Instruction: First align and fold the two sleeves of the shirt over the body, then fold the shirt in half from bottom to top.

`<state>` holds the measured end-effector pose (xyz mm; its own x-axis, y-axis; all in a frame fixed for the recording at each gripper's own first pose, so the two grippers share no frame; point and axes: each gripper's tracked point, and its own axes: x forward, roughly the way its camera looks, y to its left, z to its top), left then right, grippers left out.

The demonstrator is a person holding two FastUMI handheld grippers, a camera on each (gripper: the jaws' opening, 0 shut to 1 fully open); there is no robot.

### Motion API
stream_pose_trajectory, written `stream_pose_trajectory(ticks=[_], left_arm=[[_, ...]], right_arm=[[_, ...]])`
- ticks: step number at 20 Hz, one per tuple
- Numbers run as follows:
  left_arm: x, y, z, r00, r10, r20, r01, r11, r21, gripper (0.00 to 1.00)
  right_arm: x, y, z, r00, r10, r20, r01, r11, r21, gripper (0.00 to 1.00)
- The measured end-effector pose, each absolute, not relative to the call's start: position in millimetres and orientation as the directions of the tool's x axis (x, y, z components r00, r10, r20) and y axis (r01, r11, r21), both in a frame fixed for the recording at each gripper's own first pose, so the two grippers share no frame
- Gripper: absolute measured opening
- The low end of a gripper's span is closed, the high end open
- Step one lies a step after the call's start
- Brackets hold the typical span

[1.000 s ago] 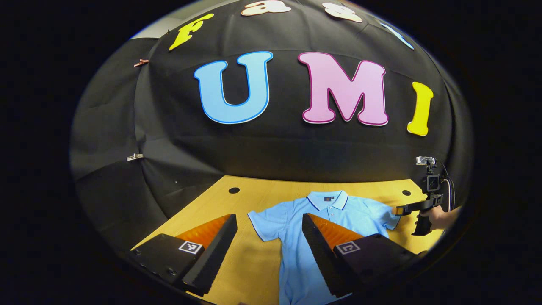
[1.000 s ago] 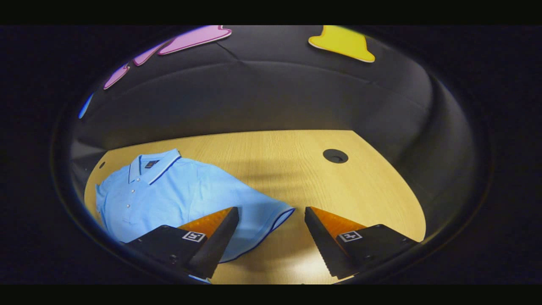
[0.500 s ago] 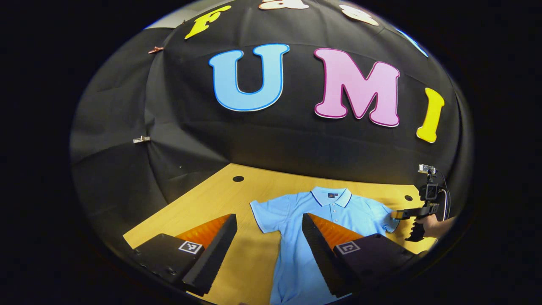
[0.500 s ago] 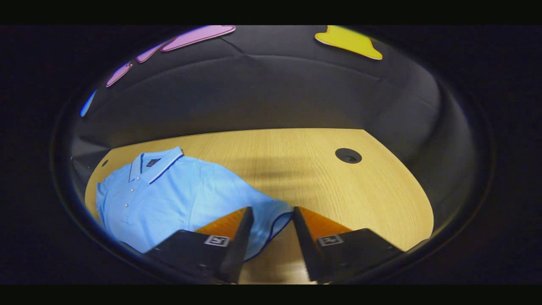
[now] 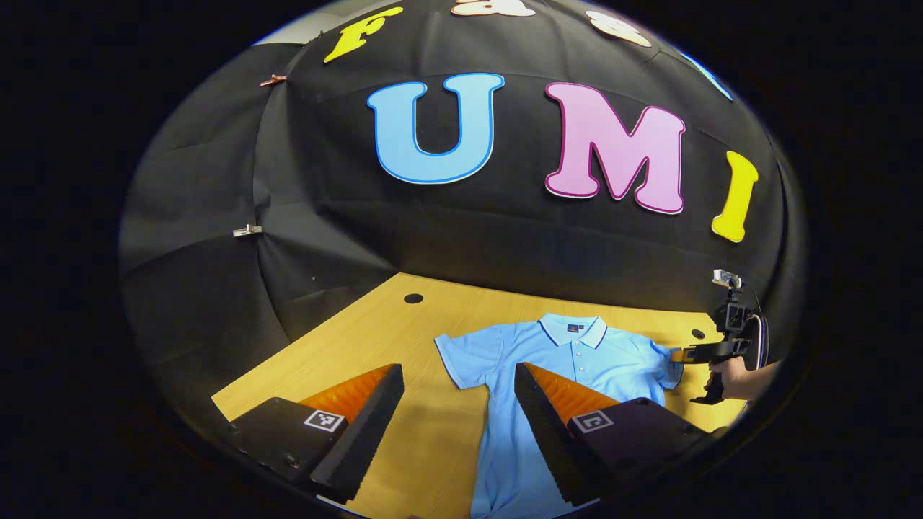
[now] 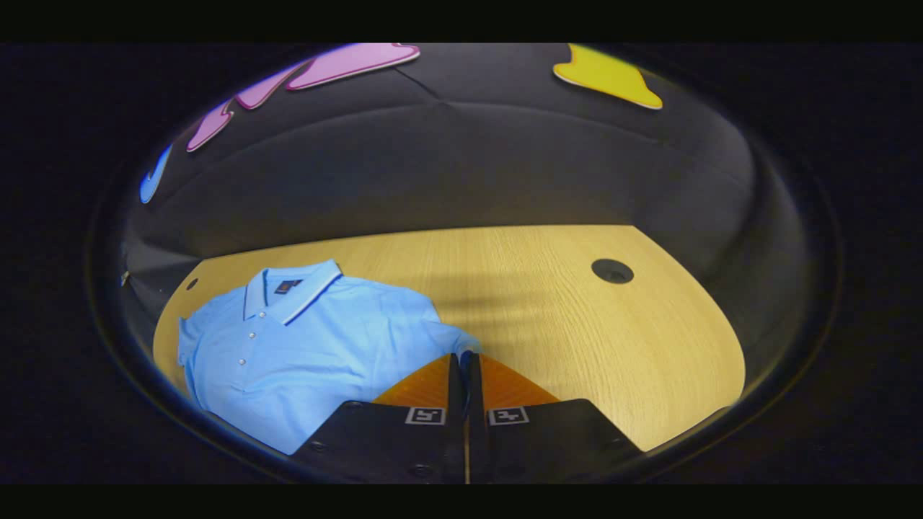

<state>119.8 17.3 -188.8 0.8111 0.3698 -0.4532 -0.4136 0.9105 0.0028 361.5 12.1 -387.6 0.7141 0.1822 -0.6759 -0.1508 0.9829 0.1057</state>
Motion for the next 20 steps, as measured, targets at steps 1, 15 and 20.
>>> stream_pose_trajectory(ticks=[1, 15, 20], left_arm=[[116, 19, -189, 0.809, 0.37, -0.456, -0.417, 0.909, -0.002, 0.98], [82, 40, -187, 0.802, 0.383, -0.458, -0.425, 0.905, 0.013, 0.98], [87, 47, -190, 0.798, 0.388, -0.461, -0.442, 0.897, -0.01, 0.98]], right_arm=[[361, 20, -378, 0.724, 0.196, -0.661, -0.167, 0.98, 0.108, 0.07], [324, 183, -345, 0.674, 0.395, -0.624, -0.416, 0.901, 0.121, 0.07], [298, 219, -359, 0.608, 0.446, -0.657, -0.465, 0.871, 0.16, 0.08]])
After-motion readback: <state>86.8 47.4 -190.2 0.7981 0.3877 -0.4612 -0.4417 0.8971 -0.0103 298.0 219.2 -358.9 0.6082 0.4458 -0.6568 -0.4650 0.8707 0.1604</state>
